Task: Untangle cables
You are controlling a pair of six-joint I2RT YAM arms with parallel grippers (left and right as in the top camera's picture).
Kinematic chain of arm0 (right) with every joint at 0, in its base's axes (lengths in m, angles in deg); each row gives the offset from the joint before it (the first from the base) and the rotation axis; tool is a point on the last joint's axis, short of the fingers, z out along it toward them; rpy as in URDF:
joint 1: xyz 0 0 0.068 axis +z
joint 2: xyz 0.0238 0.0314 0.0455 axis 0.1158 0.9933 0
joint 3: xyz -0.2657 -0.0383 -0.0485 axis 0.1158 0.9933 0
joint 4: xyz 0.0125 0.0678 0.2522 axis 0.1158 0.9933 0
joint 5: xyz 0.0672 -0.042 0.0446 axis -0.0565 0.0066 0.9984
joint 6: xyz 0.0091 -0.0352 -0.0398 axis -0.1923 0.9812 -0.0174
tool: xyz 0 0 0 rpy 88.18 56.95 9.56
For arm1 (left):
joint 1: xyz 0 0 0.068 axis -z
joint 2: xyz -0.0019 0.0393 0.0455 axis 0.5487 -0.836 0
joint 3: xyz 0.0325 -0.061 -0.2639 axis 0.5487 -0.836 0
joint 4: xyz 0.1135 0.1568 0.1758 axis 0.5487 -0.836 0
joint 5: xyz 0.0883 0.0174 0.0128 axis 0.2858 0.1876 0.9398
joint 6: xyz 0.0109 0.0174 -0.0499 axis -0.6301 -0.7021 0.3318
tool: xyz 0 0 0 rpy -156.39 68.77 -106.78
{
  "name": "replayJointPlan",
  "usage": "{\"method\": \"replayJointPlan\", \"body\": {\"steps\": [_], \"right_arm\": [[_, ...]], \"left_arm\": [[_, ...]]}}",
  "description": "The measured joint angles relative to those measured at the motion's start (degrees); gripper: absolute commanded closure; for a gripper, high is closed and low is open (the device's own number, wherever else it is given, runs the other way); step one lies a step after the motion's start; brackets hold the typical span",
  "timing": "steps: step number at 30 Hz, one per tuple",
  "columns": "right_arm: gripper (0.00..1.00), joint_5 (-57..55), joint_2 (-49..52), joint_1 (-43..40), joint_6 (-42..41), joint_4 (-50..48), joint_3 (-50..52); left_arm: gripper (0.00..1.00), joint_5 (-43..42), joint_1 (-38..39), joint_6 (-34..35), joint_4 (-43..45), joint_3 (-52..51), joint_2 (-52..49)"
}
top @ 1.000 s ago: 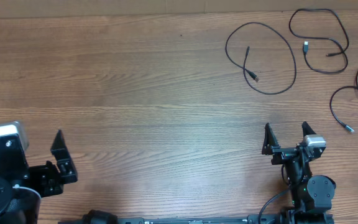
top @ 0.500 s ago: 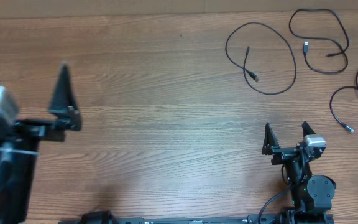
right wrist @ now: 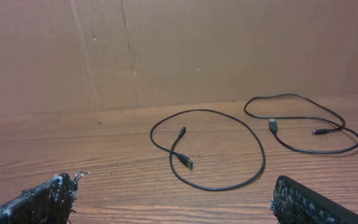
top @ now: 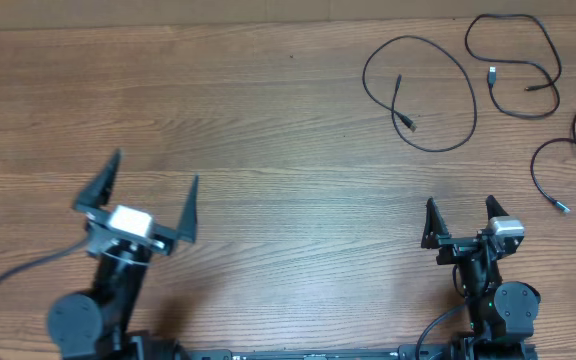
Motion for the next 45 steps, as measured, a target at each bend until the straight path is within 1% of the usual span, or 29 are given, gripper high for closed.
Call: {"method": "replayJointPlan", "body": {"steps": [1, 5, 9, 17, 21, 26, 31, 36, 40, 43, 45], "right_arm": [[0.0, 0.0, 0.0, 0.0, 0.0, 0.0, 0.0], [0.0, 0.0, 0.0, 0.0, 0.0, 0.0, 0.0], [0.0, 0.0, 0.0, 0.0, 0.0, 0.0, 0.0], [0.0, 0.0, 0.0, 0.0, 0.0, 0.0, 0.0], [0.0, 0.0, 0.0, 0.0, 0.0, 0.0, 0.0], [0.0, 0.0, 0.0, 0.0, 0.0, 0.0, 0.0], [0.0, 0.0, 0.0, 0.0, 0.0, 0.0, 0.0], [0.0, 0.0, 0.0, 0.0, 0.0, 0.0, 0.0], [0.0, 0.0, 0.0, 0.0, 0.0, 0.0, 0.0], [0.0, 0.0, 0.0, 0.0, 0.0, 0.0, 0.0], [0.0, 0.0, 0.0, 0.0, 0.0, 0.0, 0.0]], "left_arm": [[0.0, -0.1, 0.0, -1.0, 1.7, -3.8, 2.1], [0.0, -0.3, 0.0, -4.0, 3.7, -13.0, 8.5], [0.01, -0.5, 0.0, -5.9, 4.0, -17.4, 12.8], [0.0, -0.7, 0.0, -7.6, 4.2, -20.1, 14.0], [0.01, -0.4, 0.3, -8.3, 2.4, -21.5, 16.3], [0.0, 1.6, 2.6, -8.8, 0.6, -22.9, 20.1], [0.01, 4.2, 3.8, -9.0, 0.2, -24.4, 20.6], [0.0, 8.7, 3.8, -11.2, -3.0, -25.2, 20.6], [0.01, 12.3, 3.8, -12.1, -7.4, -25.4, 20.6], [0.0, 13.7, 3.8, -12.1, -10.9, -25.4, 20.6], [0.0, 15.4, 3.8, -10.3, -12.5, -25.4, 20.6]]}}
